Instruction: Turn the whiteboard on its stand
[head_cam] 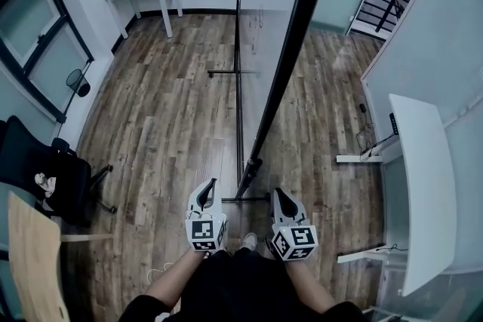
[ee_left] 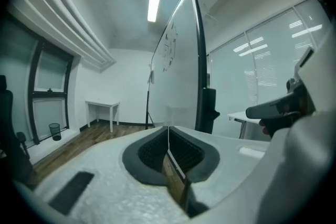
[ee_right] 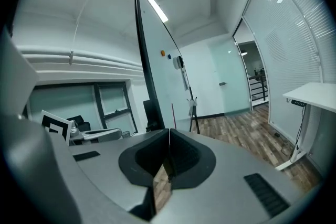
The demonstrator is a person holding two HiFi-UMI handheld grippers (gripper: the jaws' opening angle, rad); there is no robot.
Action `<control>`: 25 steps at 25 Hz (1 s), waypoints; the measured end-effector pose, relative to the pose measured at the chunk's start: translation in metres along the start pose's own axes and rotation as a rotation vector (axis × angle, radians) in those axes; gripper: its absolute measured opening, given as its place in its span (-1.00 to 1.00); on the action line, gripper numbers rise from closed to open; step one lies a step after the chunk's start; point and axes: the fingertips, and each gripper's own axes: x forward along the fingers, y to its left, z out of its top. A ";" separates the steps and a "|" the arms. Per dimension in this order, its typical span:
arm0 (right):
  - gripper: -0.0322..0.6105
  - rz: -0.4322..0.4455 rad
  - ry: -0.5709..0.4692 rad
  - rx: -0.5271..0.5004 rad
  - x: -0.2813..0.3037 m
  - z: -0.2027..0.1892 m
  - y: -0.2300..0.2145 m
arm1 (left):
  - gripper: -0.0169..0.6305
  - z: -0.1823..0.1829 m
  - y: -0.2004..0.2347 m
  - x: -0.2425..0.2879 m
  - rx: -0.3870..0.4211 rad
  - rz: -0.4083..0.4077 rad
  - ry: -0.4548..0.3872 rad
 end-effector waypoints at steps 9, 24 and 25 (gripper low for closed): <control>-0.86 0.100 -0.041 -0.028 -0.005 0.018 0.038 | -0.89 0.051 0.016 -0.052 -0.016 0.065 -0.106; -0.86 0.197 -0.045 -0.062 -0.005 0.017 0.076 | -0.89 0.057 0.024 -0.066 -0.012 0.099 -0.129; -0.86 0.193 -0.044 -0.061 -0.005 0.017 0.076 | -0.89 0.056 0.024 -0.066 -0.006 0.098 -0.122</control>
